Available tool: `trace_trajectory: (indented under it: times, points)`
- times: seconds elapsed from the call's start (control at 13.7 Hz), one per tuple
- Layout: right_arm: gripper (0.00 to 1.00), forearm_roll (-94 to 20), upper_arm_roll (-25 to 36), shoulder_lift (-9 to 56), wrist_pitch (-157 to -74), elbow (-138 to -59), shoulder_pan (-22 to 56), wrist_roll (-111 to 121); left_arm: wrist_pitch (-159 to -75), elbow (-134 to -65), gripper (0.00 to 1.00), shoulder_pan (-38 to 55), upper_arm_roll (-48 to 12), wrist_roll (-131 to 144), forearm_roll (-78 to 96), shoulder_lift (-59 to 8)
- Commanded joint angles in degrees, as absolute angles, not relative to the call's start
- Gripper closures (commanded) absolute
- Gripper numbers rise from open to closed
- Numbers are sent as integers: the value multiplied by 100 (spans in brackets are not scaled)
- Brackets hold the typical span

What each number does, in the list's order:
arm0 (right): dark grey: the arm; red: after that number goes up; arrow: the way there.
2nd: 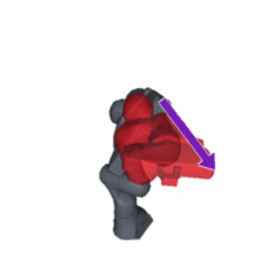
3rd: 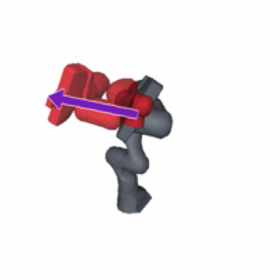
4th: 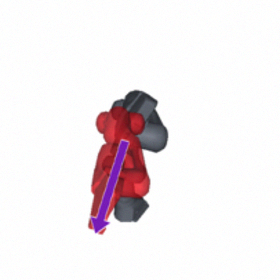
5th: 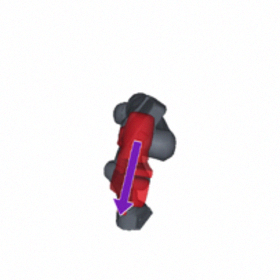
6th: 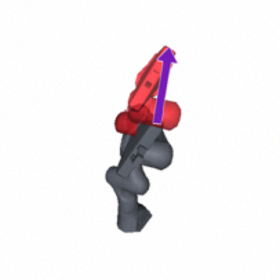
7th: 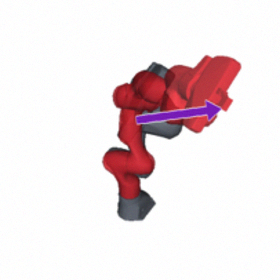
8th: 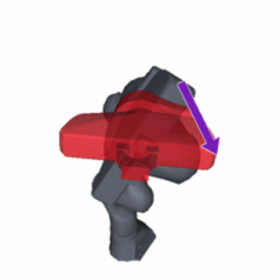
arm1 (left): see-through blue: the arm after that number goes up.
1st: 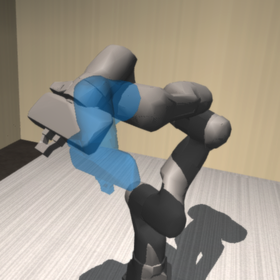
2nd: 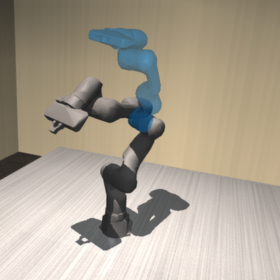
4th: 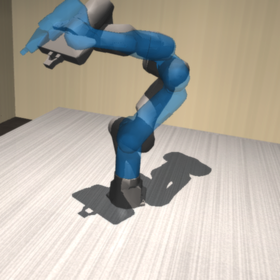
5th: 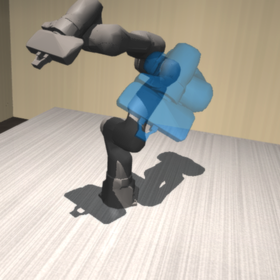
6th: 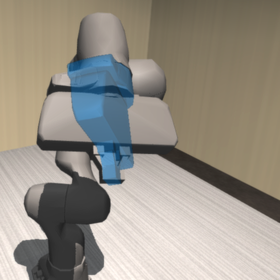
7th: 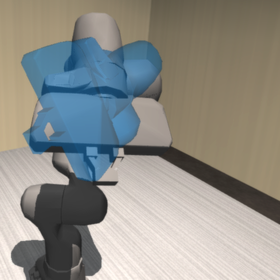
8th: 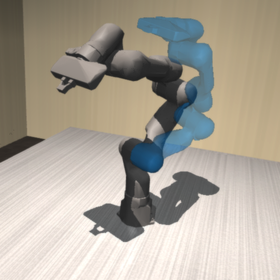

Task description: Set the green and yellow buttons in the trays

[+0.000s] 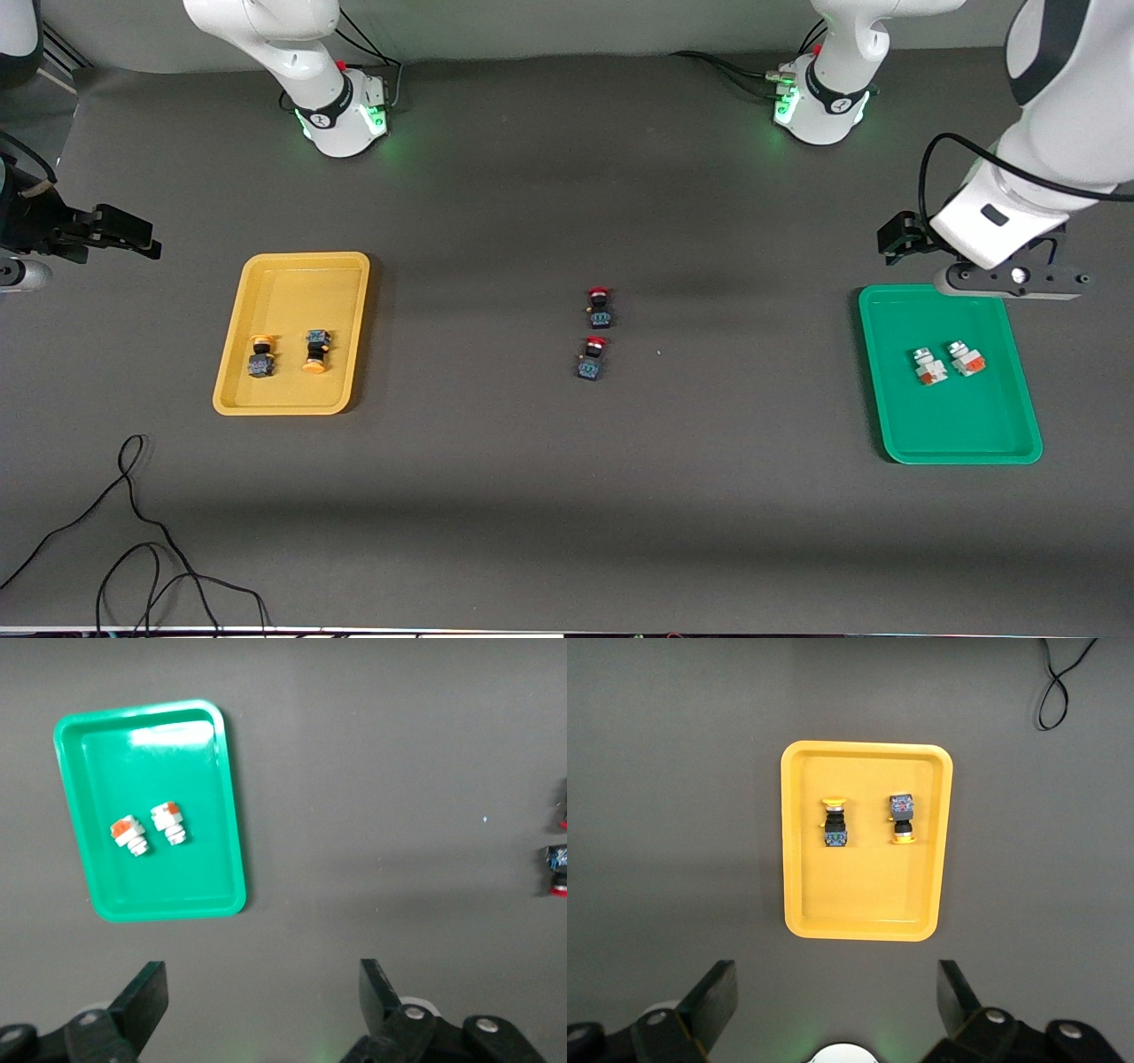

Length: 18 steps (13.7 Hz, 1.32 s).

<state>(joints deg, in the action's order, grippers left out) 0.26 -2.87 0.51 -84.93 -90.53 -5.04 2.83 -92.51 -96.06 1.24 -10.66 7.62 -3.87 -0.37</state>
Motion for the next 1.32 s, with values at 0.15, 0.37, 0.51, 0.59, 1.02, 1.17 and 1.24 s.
trace_trajectory:
  times: [0.15, 0.37, 0.51, 0.59, 1.02, 1.17, 1.24]
  points:
    - [0, 88, -281, 79, -8455, -8904, -475, 219, -9448, -9696, 2, 167, -949, 668, -290, -17]
    - [0, 79, -281, 97, -8455, -8886, -475, 228, -8949, -8941, 1, 184, -958, 642, -334, -482]
    - [0, 88, -281, 105, -8455, -8877, -466, 229, -8851, -8702, 1, 193, -967, 650, -325, -641]
    - [0, 88, -281, 105, -8455, -8877, -466, 229, -8851, -8692, 1, 193, -975, 668, -325, -642]
    - [0, 88, -281, 105, -8455, -8877, -466, 237, -8798, -8719, 1, 158, -976, 650, -343, -642]
    - [0, 88, -281, 105, -8455, -8877, -466, 246, -8710, -8736, 0, 132, -976, 650, -343, -633]
    - [0, 88, -281, 105, -8455, -8877, -466, 246, -8710, -8728, 0, 123, -976, 650, -343, -633]
